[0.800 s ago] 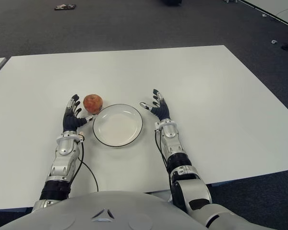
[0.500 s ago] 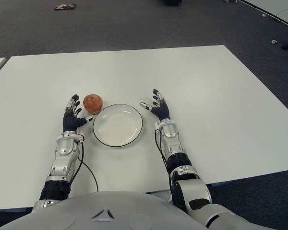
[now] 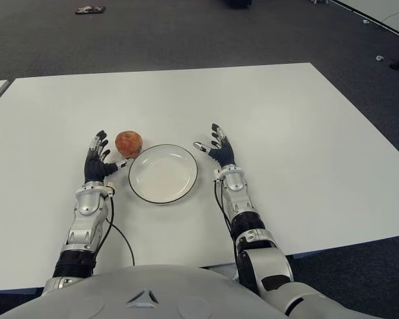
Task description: Put the apples into the plate.
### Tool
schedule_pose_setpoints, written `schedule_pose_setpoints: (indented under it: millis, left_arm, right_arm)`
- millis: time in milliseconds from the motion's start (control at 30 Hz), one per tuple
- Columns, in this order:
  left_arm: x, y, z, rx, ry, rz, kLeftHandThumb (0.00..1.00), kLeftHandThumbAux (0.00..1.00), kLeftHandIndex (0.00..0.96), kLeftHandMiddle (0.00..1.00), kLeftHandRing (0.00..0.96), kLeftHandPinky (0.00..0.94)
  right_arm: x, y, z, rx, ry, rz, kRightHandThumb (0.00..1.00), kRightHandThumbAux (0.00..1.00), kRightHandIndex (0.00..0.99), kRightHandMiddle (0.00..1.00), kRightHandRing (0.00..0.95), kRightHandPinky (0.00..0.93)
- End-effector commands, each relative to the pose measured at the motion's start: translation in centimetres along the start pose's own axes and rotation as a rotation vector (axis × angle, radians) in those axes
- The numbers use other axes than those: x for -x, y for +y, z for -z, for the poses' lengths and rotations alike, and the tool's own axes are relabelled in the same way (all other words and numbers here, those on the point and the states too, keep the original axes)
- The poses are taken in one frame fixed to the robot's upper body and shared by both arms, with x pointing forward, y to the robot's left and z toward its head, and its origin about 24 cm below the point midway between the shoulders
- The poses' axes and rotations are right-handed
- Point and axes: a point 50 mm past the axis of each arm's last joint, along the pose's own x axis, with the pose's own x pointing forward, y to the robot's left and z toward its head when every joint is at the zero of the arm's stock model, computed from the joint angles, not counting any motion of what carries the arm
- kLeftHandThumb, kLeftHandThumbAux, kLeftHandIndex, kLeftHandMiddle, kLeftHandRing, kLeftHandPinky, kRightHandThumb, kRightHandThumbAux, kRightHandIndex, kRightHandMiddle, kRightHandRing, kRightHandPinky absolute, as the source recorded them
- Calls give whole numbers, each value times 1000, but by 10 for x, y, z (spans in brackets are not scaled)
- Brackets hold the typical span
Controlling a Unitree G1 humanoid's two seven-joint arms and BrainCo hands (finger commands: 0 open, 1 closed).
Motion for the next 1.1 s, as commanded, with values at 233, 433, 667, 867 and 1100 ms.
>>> schedule_pose_setpoints:
  millis: [233, 433, 667, 867, 1100]
  left_arm:
    - [-4, 5, -5, -11, -31, -1, 0, 371, 0, 0, 0, 38]
    - [-7, 7, -10, -14, -52, -1, 0, 373, 0, 0, 0, 36]
    - [-13, 10, -25, -45, -121, -13, 0, 371, 0, 0, 0, 33]
    - [-19, 12, -47, -79, -192, -35, 0, 378, 0, 0, 0, 25]
    - [-30, 12, -63, -161, -257, -74, 0, 399, 0, 0, 0, 4]
  right_arm:
    - [11, 13, 27, -11, 137, -37, 50, 707, 0, 50, 68, 119]
    - [10, 15, 27, -9, 137, -42, 42, 698, 0, 50, 67, 114]
    - [9, 16, 27, -13, 138, -47, 44, 696, 0, 45, 61, 107]
    - [8, 17, 26, -18, 138, -47, 48, 705, 0, 40, 57, 104]
    - [7, 18, 26, -18, 135, -49, 50, 705, 0, 44, 62, 107]
